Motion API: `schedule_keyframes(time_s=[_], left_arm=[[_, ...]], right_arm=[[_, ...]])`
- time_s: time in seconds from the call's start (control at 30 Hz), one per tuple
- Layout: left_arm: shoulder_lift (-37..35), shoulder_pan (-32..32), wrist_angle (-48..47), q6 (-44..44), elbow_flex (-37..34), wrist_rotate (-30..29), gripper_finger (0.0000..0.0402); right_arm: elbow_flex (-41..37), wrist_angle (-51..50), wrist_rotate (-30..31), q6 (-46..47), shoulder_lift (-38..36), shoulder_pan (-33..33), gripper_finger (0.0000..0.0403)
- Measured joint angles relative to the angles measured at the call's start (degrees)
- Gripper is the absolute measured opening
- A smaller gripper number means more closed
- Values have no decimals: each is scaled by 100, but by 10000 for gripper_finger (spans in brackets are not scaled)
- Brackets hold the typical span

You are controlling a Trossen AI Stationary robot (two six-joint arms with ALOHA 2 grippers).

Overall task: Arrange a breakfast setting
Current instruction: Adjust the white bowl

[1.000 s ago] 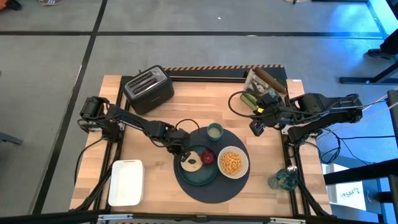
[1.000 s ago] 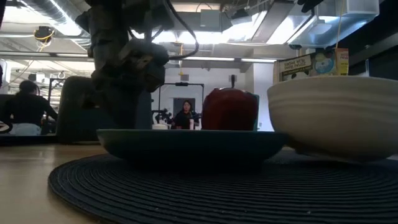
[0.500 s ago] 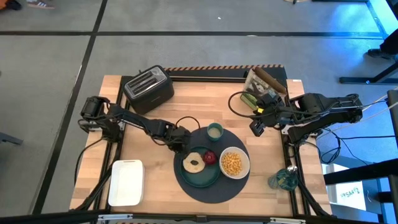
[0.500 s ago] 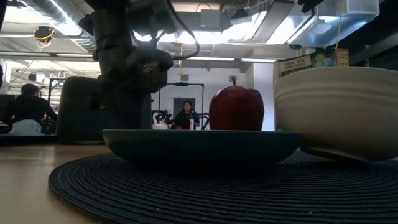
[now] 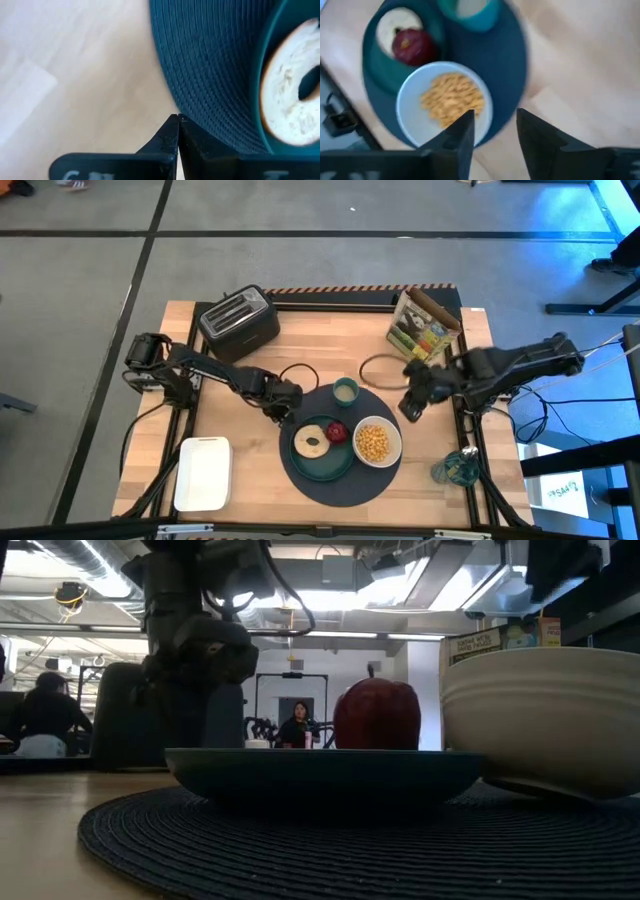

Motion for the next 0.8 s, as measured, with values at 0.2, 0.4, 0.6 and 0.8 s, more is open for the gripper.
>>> schedule_keyframes(time_s=[0.2,0.4,0.6,0.8], left_arm=[[0,72,371,256,0,-309,0],[0,320,384,515,0,-132,0],[0,460,385,718,0,127,0],[0,505,386,830,0,158,0]], right_arm=[[-1470,1637,-111,106,-93,209,205],[-2796,3148,-397,-82,72,121,234],[-3289,3661,-319,-218,70,118,202],[-3632,4079,-418,-309,72,121,164]])
